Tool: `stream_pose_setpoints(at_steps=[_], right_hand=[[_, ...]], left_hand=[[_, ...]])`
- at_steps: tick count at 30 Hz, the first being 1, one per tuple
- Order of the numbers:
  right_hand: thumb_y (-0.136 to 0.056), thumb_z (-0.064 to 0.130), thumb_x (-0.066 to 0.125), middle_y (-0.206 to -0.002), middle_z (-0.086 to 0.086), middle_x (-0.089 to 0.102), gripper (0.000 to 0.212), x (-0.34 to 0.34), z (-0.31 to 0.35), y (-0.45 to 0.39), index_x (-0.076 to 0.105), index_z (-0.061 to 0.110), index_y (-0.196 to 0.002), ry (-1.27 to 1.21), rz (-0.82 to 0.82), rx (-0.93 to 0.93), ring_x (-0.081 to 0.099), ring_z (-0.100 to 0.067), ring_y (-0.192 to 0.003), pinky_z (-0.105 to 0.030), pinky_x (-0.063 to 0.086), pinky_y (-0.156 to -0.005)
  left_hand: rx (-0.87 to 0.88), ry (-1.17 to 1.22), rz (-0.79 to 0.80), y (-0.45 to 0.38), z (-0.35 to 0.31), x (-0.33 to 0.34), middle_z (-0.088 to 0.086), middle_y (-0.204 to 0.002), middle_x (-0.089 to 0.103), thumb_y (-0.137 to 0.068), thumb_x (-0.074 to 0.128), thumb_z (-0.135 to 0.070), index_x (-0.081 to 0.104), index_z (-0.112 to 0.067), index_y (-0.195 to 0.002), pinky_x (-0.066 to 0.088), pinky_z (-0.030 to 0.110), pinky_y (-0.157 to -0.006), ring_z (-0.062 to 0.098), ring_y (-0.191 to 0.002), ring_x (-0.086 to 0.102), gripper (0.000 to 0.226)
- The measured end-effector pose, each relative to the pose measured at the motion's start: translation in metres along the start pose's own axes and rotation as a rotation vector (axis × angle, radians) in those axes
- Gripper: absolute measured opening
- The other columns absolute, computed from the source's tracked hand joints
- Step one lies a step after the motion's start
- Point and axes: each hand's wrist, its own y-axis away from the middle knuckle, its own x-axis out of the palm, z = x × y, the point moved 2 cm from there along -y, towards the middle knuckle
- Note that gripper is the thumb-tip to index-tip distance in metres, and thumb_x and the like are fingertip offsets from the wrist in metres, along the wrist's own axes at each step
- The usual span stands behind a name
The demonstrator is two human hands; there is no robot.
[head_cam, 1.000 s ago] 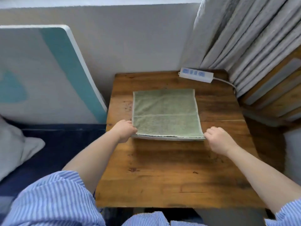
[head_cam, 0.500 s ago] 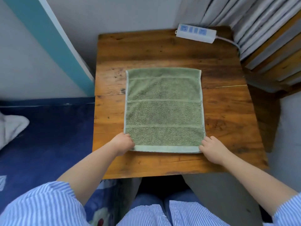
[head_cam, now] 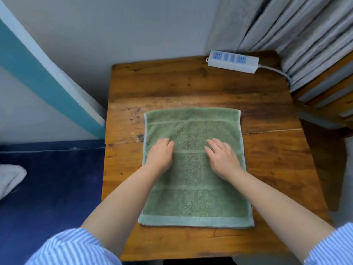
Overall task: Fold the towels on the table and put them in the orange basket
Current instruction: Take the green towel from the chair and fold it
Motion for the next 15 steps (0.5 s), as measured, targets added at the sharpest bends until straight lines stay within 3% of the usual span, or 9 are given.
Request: stream_pose_setpoints(at_steps=[1,2,4,12,15], right_hand=[[-0.08,0.007,0.06,-0.14,-0.024,0.041,0.045,0.005,0.001,-0.017,0.052,0.0,-0.124,-0.043,0.034,0.023,0.038,-0.034,-0.132,-0.046,0.032,-0.107],[-0.091,0.011,0.044,-0.152,-0.016,0.02,0.049,0.009,0.002,-0.03,0.035,0.005,-0.138,-0.085,0.065,0.035,0.016,-0.028,-0.142,-0.041,0.013,-0.116],[-0.097,0.017,0.029,-0.157,-0.005,-0.001,0.051,0.022,-0.001,-0.062,0.014,0.013,-0.146,-0.13,0.101,0.048,-0.005,-0.02,-0.144,-0.036,-0.006,-0.116],[-0.095,0.048,0.018,-0.151,0.009,-0.018,0.057,0.049,-0.04,-0.116,-0.003,0.028,-0.145,-0.042,0.192,0.004,-0.013,-0.015,-0.143,-0.038,-0.018,-0.11],[-0.093,0.053,0.01,-0.142,0.012,-0.024,0.058,0.05,-0.077,-0.117,-0.006,0.029,-0.144,-0.005,0.171,0.049,-0.013,-0.013,-0.142,-0.031,-0.022,-0.105]], left_hand=[[-0.018,0.071,-0.058,-0.013,-0.002,0.0,0.011,-0.138,0.04,-0.093,0.037,-0.005,0.04,-0.005,-0.13,0.036,0.034,-0.099,0.026,-0.127,0.034,0.037],[-0.029,0.126,-0.097,-0.022,-0.004,0.001,0.01,-0.145,0.033,-0.095,0.034,-0.008,0.036,-0.006,-0.136,0.03,0.035,-0.106,0.024,-0.135,0.028,0.041],[-0.05,0.178,-0.122,-0.049,-0.005,0.006,0.006,-0.154,0.019,-0.098,0.029,-0.015,0.026,-0.01,-0.143,0.016,0.035,-0.115,0.022,-0.143,0.012,0.045],[0.063,-0.079,-0.06,-0.101,0.044,0.027,-0.005,-0.157,0.002,-0.094,0.023,-0.054,0.012,-0.037,-0.144,-0.006,0.036,-0.114,0.02,-0.145,-0.005,0.054],[0.04,-0.097,-0.064,-0.106,0.069,0.019,-0.005,-0.156,0.004,-0.074,-0.007,-0.073,0.015,-0.038,-0.144,-0.004,0.038,-0.115,0.023,-0.145,-0.003,0.081]])
